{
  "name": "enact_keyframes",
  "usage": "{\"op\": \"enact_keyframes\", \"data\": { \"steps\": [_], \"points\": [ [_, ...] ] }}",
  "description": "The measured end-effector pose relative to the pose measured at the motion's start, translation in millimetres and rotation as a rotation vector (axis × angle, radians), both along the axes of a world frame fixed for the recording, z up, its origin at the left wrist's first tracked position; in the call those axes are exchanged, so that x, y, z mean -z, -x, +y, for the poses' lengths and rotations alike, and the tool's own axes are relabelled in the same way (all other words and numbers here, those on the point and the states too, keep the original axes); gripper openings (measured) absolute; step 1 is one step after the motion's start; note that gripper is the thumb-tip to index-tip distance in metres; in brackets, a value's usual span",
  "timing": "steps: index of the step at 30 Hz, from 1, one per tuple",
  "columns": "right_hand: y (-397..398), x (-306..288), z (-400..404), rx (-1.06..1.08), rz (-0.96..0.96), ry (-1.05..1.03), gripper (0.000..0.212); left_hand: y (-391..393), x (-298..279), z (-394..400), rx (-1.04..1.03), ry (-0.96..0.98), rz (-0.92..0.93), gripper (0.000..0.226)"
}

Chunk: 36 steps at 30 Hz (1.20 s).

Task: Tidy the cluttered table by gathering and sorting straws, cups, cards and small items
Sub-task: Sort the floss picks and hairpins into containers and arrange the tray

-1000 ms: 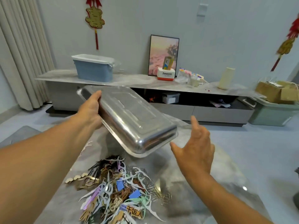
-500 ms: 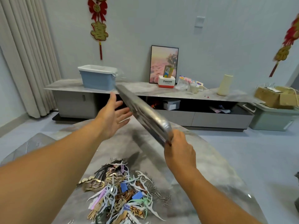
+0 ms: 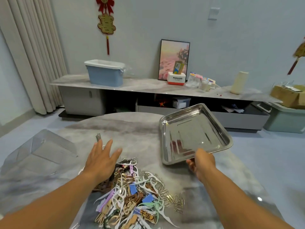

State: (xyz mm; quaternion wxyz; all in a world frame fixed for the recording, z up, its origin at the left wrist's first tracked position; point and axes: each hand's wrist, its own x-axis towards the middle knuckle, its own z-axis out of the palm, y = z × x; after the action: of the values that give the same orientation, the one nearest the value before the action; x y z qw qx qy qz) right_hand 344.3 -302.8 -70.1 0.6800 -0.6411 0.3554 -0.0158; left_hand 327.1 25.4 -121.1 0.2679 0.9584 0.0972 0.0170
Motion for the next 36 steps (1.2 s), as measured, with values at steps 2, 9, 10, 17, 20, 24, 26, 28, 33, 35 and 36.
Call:
{"op": "enact_keyframes", "data": {
  "steps": [2, 9, 10, 17, 20, 24, 26, 28, 33, 35, 36],
  "points": [
    [-2.3, 5.4, -9.6, 0.011, 0.001, -0.007, 0.021, 0.3, 1.0, -0.6, 0.003, -0.053, 0.006, 0.078],
    [-10.7, 20.8, -29.2, 0.154, -0.002, -0.014, 0.025, -4.8, 5.0, 15.4, -0.042, -0.143, 0.043, 0.077],
    [-10.7, 22.2, -32.8, 0.18, -0.006, -0.019, 0.025, -7.8, 4.0, 15.8, -0.042, -0.126, 0.054, 0.078],
    [-15.4, 42.2, -25.8, 0.36, -0.026, -0.015, 0.051, -33.4, 5.7, 26.6, -0.018, -0.128, 0.128, 0.082],
    [-11.6, 46.1, -14.3, 0.466, -0.032, 0.057, 0.063, -36.5, 13.2, 28.6, 0.051, -0.24, 0.141, 0.086],
    [-3.6, 49.5, 8.2, 0.489, 0.024, 0.133, 0.066, -33.4, 19.0, 23.3, 0.203, -0.281, 0.136, 0.092],
    [7.4, 43.8, 26.2, 0.434, -0.003, 0.232, 0.054, -26.9, 19.5, 16.4, 0.303, -0.265, 0.125, 0.092],
    [22.1, 41.0, 50.5, 0.296, -0.127, 0.321, 0.043, -16.0, 19.5, 8.6, 0.438, -0.217, 0.11, 0.091],
    [49.9, 50.4, 82.3, -0.259, -0.439, 0.416, 0.043, 2.5, 8.1, 1.1, 0.528, 0.073, 0.007, 0.078],
    [50.0, 53.9, 80.0, -0.475, -0.487, 0.526, 0.037, -4.4, 4.8, 7.7, 0.454, 0.066, -0.085, 0.067],
    [48.7, 55.8, 78.5, -0.561, -0.49, 0.571, 0.035, -8.1, 5.1, 11.8, 0.418, 0.04, -0.1, 0.066]
  ]
}}
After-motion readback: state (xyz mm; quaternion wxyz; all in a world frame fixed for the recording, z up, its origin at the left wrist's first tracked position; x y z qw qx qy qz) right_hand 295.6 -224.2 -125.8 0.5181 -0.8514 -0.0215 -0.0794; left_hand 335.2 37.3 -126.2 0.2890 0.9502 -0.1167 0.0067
